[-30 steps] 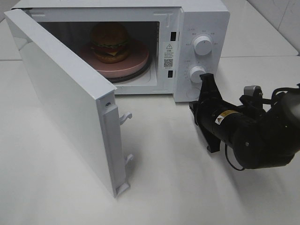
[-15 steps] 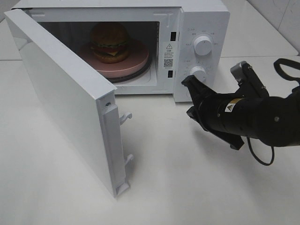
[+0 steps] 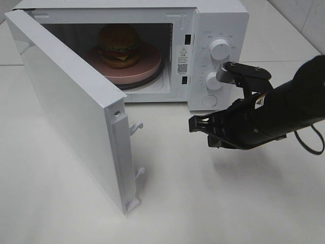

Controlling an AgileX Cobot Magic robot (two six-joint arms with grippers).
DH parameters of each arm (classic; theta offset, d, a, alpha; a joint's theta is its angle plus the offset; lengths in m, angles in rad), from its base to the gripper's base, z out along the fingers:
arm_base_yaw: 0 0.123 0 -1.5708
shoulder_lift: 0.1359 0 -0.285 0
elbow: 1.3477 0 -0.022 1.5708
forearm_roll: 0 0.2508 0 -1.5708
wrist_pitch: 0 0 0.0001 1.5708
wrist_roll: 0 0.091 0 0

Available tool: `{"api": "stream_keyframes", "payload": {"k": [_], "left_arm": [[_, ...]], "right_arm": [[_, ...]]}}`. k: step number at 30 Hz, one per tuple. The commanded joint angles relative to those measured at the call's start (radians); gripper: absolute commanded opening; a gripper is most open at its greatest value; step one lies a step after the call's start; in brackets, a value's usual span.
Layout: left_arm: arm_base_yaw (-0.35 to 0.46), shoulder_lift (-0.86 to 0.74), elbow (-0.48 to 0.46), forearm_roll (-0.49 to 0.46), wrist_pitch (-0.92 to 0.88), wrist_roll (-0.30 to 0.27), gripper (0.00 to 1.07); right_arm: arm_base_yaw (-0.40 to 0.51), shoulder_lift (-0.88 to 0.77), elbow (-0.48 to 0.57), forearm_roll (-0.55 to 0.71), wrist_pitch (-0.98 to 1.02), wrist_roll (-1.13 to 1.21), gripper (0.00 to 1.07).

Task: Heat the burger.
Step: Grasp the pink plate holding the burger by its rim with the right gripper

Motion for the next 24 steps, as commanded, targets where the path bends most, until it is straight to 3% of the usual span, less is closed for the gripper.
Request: {"api": "stream_keyframes", "payload": {"k": [1,6,8,11,14,19,24], "left_arm": [[0.000,-0.019,0.004,-0.006,0.001,-0.007,1.00],[0.000,-0.019,0.004,-0.006,0.001,-0.007,1.00],[0.000,-0.019,0.004,-0.006,0.001,-0.007,1.00],[0.000,-0.019,0.004,-0.006,0.001,-0.007,1.00],[0.000,-0.019,0.004,-0.006,0.001,-0.007,1.00],[0.000,-0.019,0.004,-0.006,0.001,-0.007,1.00],[0.000,-0.019,0.004,-0.006,0.001,-0.007,1.00]], "right_arm": [[-0.022,-0.012,-0.044,-0.054,0.133,-0.140,0.01],[-0.029,-0.013,-0.105,-0.067,0.293,-0.360,0.02],[-0.029,-0.013,-0.153,-0.071,0.411,-0.623,0.03],[-0.029,-0.015,-0.180,-0.083,0.472,-0.791,0.04],[-0.029,-0.015,-0.190,-0.083,0.484,-0.856,0.04],[-0.029,-0.019,-0.244,-0.083,0.526,-1.272,0.07],[-0.029,-0.019,-0.273,-0.102,0.525,-1.471,0.09]]}}
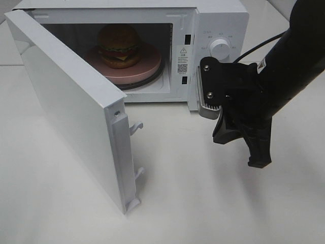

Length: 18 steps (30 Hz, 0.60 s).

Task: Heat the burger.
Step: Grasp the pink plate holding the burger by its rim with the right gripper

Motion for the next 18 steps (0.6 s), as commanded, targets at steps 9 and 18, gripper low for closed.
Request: {"api": "stream_keyframes", "payload": {"k": [9,18], "left_arm": [[0.000,-0.019,0.004,-0.006,0.001,-0.007,1.00],[0.000,-0.019,0.004,-0.006,0.001,-0.007,1.00]], "right_arm": [[-0.004,-0.007,-0.105,-0.131,0.007,-0.304,0.23],[-0.002,0.002,-0.133,-0.148,-0.079,-0.242,0.81]]}}
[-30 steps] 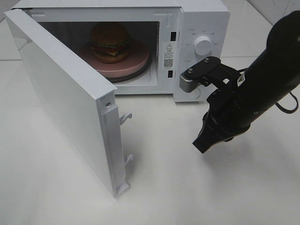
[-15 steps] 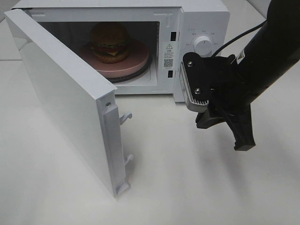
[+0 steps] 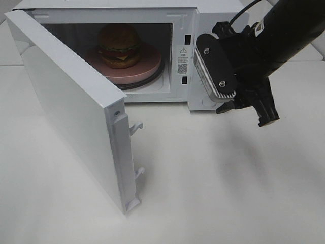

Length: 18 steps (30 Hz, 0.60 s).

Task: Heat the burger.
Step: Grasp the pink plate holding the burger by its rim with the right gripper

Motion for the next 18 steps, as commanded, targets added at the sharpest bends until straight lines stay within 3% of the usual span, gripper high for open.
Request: {"api": "stream_keyframes", "payload": {"k": [1,14,18], "left_arm": [[0.000,-0.019,0.004,-0.006,0.001,-0.007,1.00],[0.000,-0.019,0.004,-0.006,0.001,-0.007,1.00],[0.000,-0.019,0.004,-0.006,0.001,-0.007,1.00]], "right_arm": [[-0.001,0.019,-0.007,0.000,-0.048,0.038,0.91],[0.058,0.158,-0.142,0.006,-0.119,-0.017,0.90],[0.058,0.208,-0.202,0.096,-0.122,-0.166,0.89]]}}
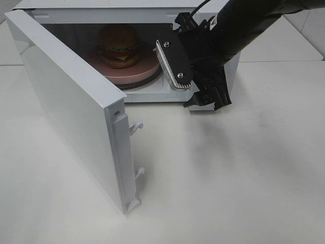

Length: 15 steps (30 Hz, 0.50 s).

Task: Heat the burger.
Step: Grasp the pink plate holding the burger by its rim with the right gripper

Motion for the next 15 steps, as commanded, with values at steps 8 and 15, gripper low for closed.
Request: {"api": "stream_keyframes", "payload": {"k": [8,15], "left_arm": [[0.000,-0.019,0.004,-0.006,0.001,-0.007,1.00],[0.000,-0.019,0.004,-0.006,0.001,-0.007,1.00]], "right_arm": [[-0.001,0.103,-0.113,0.094,-0.029,-0.227,0.87],[-0.001,0.194,-0.191,0.059,-0.060,-0.223,0.87]]}}
